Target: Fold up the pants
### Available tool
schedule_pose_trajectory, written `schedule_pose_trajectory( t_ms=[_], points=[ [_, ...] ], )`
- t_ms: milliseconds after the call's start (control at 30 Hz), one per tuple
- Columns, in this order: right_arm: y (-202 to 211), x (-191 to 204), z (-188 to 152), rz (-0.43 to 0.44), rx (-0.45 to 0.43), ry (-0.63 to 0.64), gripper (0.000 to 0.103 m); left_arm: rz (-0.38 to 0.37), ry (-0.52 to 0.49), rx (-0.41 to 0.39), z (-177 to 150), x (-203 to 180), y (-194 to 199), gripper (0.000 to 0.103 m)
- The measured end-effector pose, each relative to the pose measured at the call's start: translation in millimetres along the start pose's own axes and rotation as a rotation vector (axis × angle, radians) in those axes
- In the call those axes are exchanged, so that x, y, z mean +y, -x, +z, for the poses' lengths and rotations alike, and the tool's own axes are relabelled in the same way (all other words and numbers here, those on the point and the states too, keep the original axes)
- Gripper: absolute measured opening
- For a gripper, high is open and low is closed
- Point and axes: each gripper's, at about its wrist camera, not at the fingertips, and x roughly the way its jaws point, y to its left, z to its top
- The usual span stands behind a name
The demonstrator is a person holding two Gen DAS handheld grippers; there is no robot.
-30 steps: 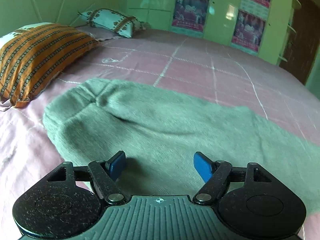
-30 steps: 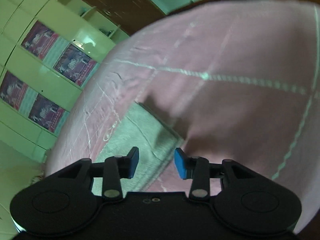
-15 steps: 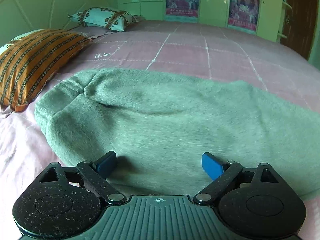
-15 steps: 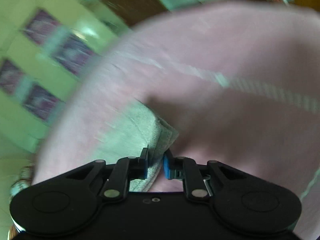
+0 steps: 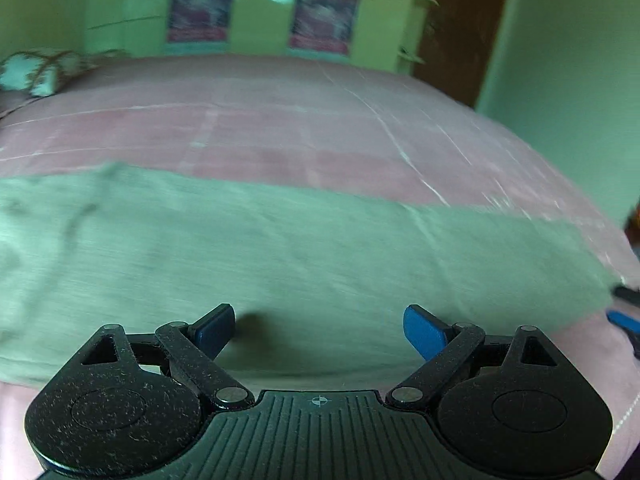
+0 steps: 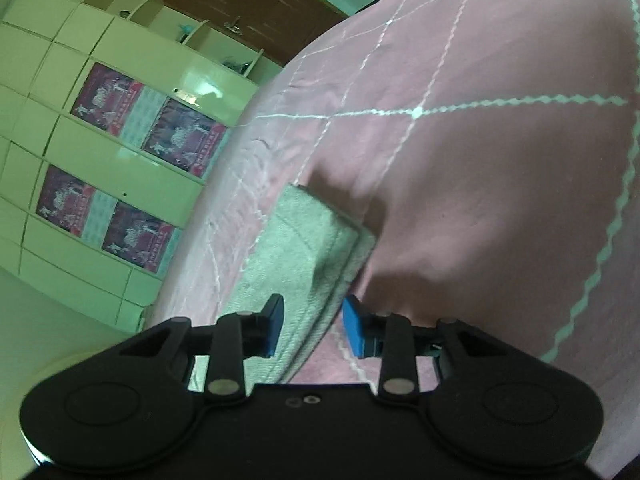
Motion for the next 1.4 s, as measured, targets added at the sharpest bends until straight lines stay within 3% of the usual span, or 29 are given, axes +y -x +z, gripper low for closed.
schedule_pose_trajectory(
  t_ms=[133,200,300,500,600,667,900,1233,1333,1400],
  points=[
    [0.3,-5.1,1.2,0.006,0.000,-0.013,0.018,0.030,-0.036,0.009,-8.2,-28.0,-6.2,0.091],
    [3.5,-6.4,0.0,0.031,-0.009,-0.011,0.019,0.042,-0.048,0.006,-12.3,-35.5,-5.1,0.091],
    [11.8,-12.0,-4.1,0.074,-0.027,-0.032,0.020,0.050,-0.045,0.004,-14.4,-38.7,-4.9,0.091],
    [6.7,-14.5,-3.8,0.070,-0.022,-0.025,0.016,0.061,-0.035,0.015,-13.7,-41.9,-7.4,0.092],
    [3.9,-11.9,-6.4,0.040,-0.015,0.002,0.004,0.063,-0.038,0.017,-16.2,-41.0,-11.4,0.094],
    [6.8,-10.9,-7.4,0.040,-0.025,0.011,0.003,0.064,-0.040,0.016,-16.9,-41.9,-13.7,0.095],
    [9.0,-19.1,-11.5,0.059,-0.026,-0.049,0.006,0.057,-0.035,0.004,-19.4,-39.6,-16.5,0.096],
    [8.4,-7.2,-14.3,0.009,-0.032,0.026,0.002,0.041,-0.040,-0.005,-20.7,-36.2,-17.3,0.097],
    [13.8,8.1,-13.2,0.006,-0.040,0.048,0.002,-0.025,0.010,-0.011,-11.7,-19.3,-5.7,0.097],
    [22.3,27.7,-12.2,0.041,-0.060,0.090,0.002,-0.029,0.045,-0.054,-8.1,7.1,11.5,0.097]
  ],
)
